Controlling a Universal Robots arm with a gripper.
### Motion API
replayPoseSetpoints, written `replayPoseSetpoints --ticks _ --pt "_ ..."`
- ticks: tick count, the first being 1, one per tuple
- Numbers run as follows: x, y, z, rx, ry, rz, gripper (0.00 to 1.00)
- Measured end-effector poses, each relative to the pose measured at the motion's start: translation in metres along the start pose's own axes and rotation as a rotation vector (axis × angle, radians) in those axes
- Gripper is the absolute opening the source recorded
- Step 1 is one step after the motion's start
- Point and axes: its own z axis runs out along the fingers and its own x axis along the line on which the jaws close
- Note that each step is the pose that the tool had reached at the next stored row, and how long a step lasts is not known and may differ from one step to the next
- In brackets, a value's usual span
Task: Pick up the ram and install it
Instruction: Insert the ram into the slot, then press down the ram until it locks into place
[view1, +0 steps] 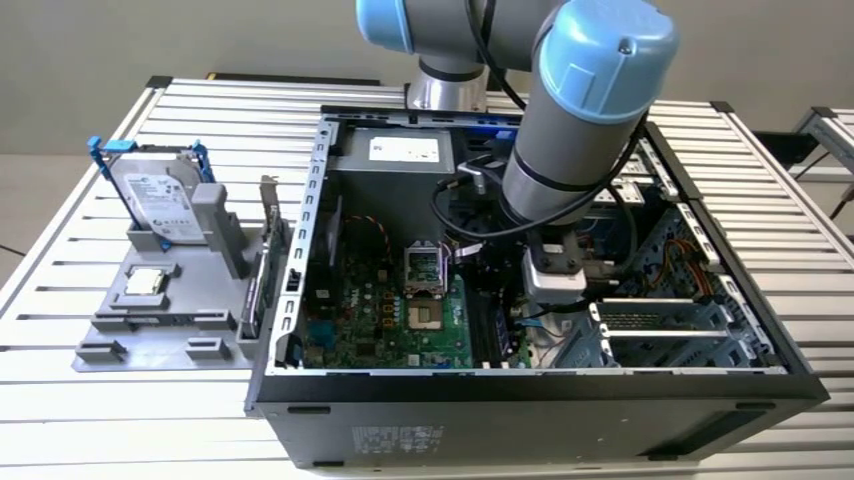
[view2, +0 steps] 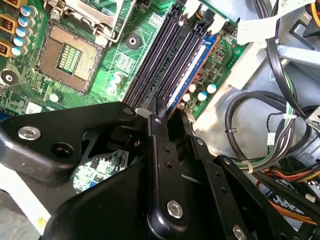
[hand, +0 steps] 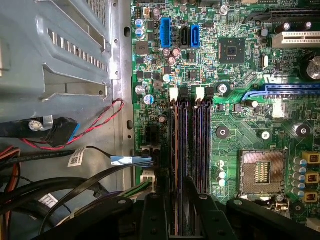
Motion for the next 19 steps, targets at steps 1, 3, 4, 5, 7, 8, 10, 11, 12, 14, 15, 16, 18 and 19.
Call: replayPoseSetpoints --ticks 1,3,4,5,7,8,10,11,12,14,15,16,18,19 --pt "0.0 0.0 -0.0012 0.0 0.0 0.0 1.0" --pt "-0.0002 -0.0003 -0.0081 0.0006 -0.0001 0.0 1.0" --pt "-0.0003 -0.0004 -0.0125 0.0006 -0.0002 0.0 1.0" --pt "-0.0004 -0.0006 -0.017 0.0006 -0.0003 0.0 1.0" --pt "-0.0005 -0.001 -0.0276 0.0006 -0.0003 0.0 1.0" --pt "-0.0007 -0.0013 -0.0373 0.0007 -0.0003 0.0 1.0" --pt "-0.0007 -0.0013 -0.0389 0.001 -0.0002 0.0 1.0" --pt "-0.0007 -0.0013 -0.039 0.0011 -0.0002 0.0 1.0" --pt "-0.0007 -0.0013 -0.0393 0.001 -0.0002 0.0 0.0" --pt "-0.0007 -0.0013 -0.0397 0.0008 -0.0002 0.0 0.0" --pt "-0.0007 -0.0013 -0.0399 0.0007 -0.0002 0.0 0.0" --pt "-0.0007 -0.0013 -0.0401 0.0007 -0.0002 0.0 0.0" --pt "-0.0007 -0.0013 -0.0404 0.0008 -0.0002 0.0 0.0" --pt "-0.0007 -0.0013 -0.0406 0.0008 -0.0002 0.0 0.0"
